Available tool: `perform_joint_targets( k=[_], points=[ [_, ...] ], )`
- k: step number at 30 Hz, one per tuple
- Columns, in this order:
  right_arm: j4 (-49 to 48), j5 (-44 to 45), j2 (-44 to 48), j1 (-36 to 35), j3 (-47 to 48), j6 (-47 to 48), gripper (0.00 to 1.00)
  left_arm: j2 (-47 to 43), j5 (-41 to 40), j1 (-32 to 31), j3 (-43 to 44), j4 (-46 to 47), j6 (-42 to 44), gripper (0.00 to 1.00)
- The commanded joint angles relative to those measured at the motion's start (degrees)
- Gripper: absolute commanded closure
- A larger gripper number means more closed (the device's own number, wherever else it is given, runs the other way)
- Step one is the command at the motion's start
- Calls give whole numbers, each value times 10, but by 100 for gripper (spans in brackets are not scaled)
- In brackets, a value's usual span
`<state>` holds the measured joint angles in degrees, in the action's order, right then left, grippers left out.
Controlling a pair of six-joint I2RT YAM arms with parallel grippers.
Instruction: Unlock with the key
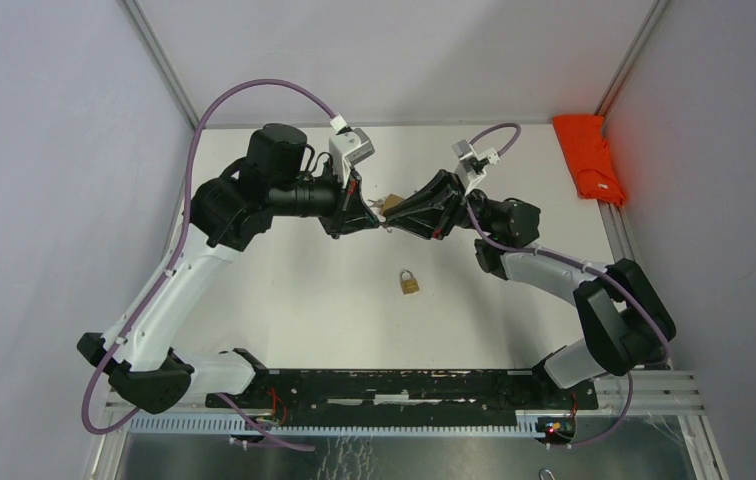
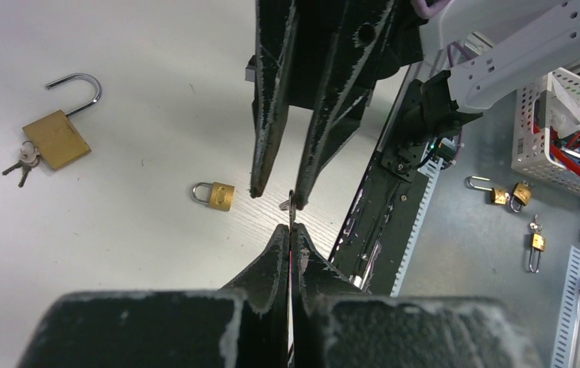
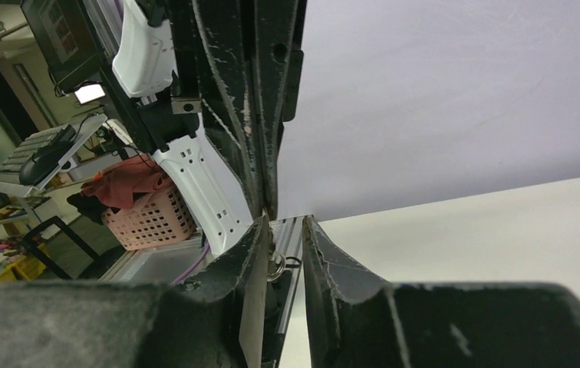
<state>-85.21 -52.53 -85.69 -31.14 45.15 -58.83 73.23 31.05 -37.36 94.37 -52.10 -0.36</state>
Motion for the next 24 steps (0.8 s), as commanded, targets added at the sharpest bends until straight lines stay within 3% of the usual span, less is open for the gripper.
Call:
perform_joint_targets(
  k=[1, 5, 19, 24],
  points=[
    [-71, -10, -11, -4, 27, -18, 73, -5, 22, -1, 2, 25, 27, 98],
    [-68, -13, -13, -5, 26, -18, 78, -5, 22, -1, 1, 26, 27, 98],
    [-66, -36, -8, -18, 16, -23, 80, -6, 24, -1, 1, 31, 27, 98],
    [-65, -45, -11, -26, 19, -23, 90, -5, 25, -1, 0, 31, 27, 98]
  ],
)
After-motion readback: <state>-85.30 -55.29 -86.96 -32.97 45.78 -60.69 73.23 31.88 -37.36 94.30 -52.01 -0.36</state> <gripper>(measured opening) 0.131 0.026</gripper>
